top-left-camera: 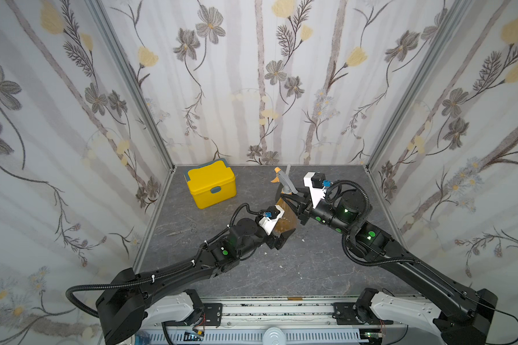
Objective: Attach spray nozzles to spray bottles
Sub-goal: Screw the spray nozzle on the spray bottle.
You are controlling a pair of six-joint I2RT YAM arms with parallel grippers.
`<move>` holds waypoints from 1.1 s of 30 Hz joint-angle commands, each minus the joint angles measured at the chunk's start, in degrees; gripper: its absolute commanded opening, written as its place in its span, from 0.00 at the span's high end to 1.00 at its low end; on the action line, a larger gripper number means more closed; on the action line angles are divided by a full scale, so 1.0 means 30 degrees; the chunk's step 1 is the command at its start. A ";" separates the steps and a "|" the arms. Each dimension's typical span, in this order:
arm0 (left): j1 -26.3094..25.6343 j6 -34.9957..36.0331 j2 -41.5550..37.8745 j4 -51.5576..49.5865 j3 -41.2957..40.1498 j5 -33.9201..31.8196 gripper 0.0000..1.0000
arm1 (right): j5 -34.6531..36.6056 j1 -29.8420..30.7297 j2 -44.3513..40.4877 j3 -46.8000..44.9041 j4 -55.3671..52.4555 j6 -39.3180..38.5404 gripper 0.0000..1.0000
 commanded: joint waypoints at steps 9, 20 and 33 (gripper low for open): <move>-0.0038 0.1205 -0.0380 0.4876 0.0035 -0.0958 0.24 | 1.2714 0.4477 0.2845 0.1221 -0.4165 0.1563 0.87; -0.0043 0.1248 -0.0472 0.5140 -0.0131 -0.1655 0.24 | 1.8396 0.7177 0.4475 0.2674 -0.3600 0.1589 0.83; -0.0036 0.1293 -0.0453 0.5116 -0.0124 -0.1636 0.24 | 1.8423 0.7979 0.3955 0.3667 -0.3844 0.0973 0.72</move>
